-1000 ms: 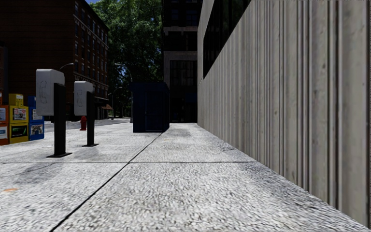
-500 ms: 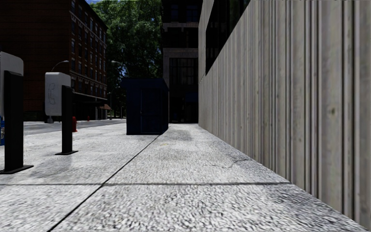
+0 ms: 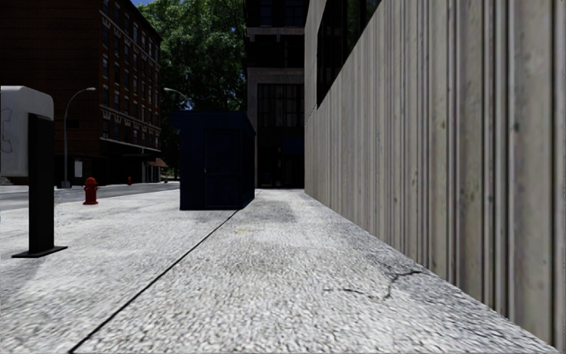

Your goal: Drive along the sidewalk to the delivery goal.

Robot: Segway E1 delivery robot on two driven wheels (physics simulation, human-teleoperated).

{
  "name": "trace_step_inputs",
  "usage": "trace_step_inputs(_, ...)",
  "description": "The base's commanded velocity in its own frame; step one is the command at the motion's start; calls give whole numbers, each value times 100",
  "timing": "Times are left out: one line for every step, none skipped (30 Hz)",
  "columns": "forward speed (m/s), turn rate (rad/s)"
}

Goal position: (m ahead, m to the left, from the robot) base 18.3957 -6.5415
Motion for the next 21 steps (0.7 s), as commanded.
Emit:
trace_step_inputs(200,0)
trace_step_inputs(200,0)
trace_step_inputs(200,0)
trace_step_inputs(200,0)
trace_step_inputs(200,0)
trace_step_inputs(200,0)
trace_step_inputs(200,0)
trace_step_inputs(200,0)
trace_step_inputs(200,0)
trace_step_inputs(200,0)
trace_step_inputs(200,0)
trace_step_inputs(200,0)
trace_step_inputs(200,0)
trace_step_inputs(200,0)
trace_step_inputs(200,0)
trace_step_inputs(200,0)
trace_step_inputs(200,0)
trace_step_inputs(200,0)
trace_step_inputs(200,0)
trace_step_inputs(200,0)
trace_step_inputs(200,0)
